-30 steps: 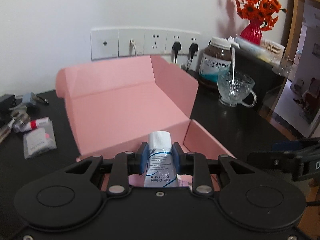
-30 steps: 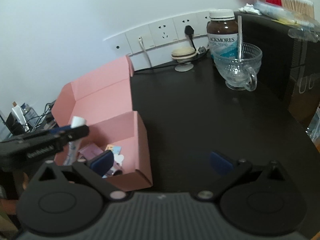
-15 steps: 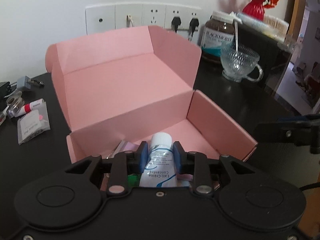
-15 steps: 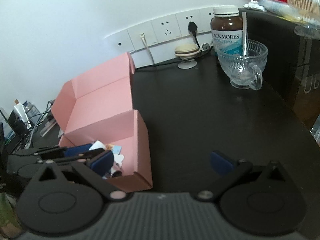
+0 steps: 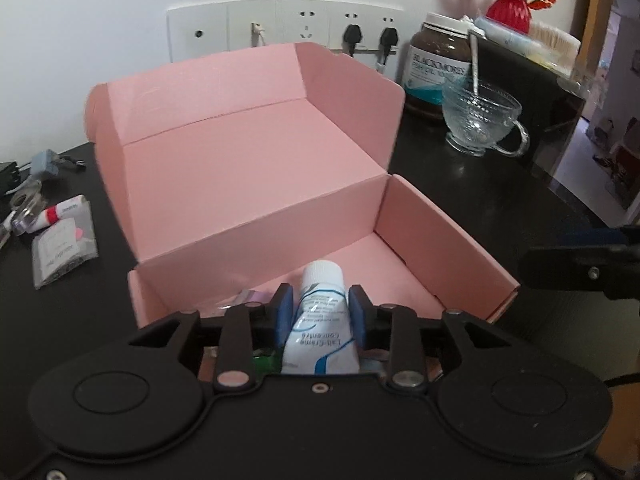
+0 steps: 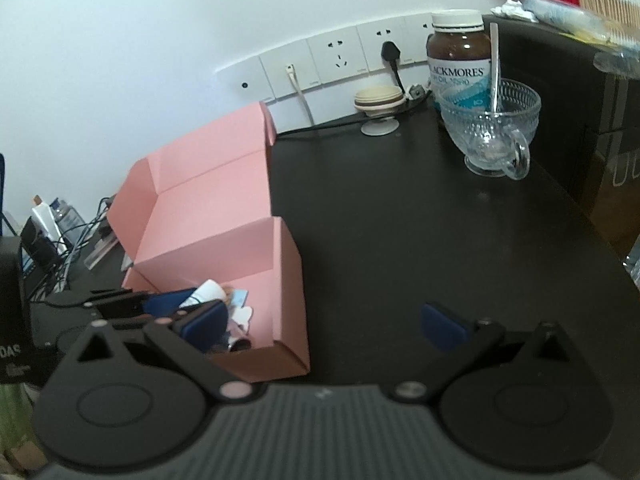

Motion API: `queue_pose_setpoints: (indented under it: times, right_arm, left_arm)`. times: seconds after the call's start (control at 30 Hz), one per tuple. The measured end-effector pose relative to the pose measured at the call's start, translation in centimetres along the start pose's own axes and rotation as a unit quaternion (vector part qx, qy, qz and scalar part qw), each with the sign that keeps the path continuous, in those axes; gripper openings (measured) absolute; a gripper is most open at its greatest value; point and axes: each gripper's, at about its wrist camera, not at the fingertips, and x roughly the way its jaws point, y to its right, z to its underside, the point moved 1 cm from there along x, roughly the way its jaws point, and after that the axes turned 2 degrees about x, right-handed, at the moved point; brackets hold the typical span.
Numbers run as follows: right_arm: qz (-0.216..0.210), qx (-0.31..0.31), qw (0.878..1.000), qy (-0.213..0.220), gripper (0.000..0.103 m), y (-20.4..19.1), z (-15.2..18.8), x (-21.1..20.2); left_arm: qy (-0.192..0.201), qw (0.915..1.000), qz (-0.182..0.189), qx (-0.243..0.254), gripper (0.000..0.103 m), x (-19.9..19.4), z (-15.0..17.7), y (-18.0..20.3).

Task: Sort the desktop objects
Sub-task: 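Open the left gripper to drop the white tube into the box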

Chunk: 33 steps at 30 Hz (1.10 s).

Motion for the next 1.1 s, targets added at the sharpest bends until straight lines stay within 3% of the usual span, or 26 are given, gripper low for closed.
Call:
queue_pose_setpoints:
  times: [0.07, 0.13, 0.43, 0.63, 0.87, 1.1]
  right_arm:
    - [0.000, 0.001, 1.000, -0.001, 0.102, 0.0, 0.0, -0.1]
    - [0.000, 0.001, 1.000, 0.000, 0.102, 0.0, 0.0, -0.1]
    - [-0.011, 0.001, 1.000, 0.000, 0.102, -0.8, -0.3, 0.1]
    - [-0.022, -0.011, 1.000, 0.001, 0.102, -2.1, -0.4, 0.4]
    - [-0.032, -0.019, 0.999, -0.004, 0.102, -3.9, -0.2, 0.7]
    - [-0.037, -0.036, 0.999, -0.009, 0.102, -6.5, 0.4, 0.9]
  left_arm:
    - [0.008, 0.9999, -0.002, -0.006, 0.048, -0.4, -0.1, -0.3]
    - [0.022, 0.9997, -0.006, -0.013, 0.070, -1.1, -0.1, -0.6]
    - [0.063, 0.9975, -0.025, -0.021, 0.097, -3.9, -0.4, -1.4]
    - [0.071, 0.9964, -0.035, -0.029, 0.103, -6.3, 0.6, -2.6]
    - [0.071, 0.9946, -0.072, -0.022, 0.103, -9.2, 3.5, -4.4]
    - [0.055, 0.9918, -0.097, -0.062, 0.103, -11.0, 7.0, -7.2]
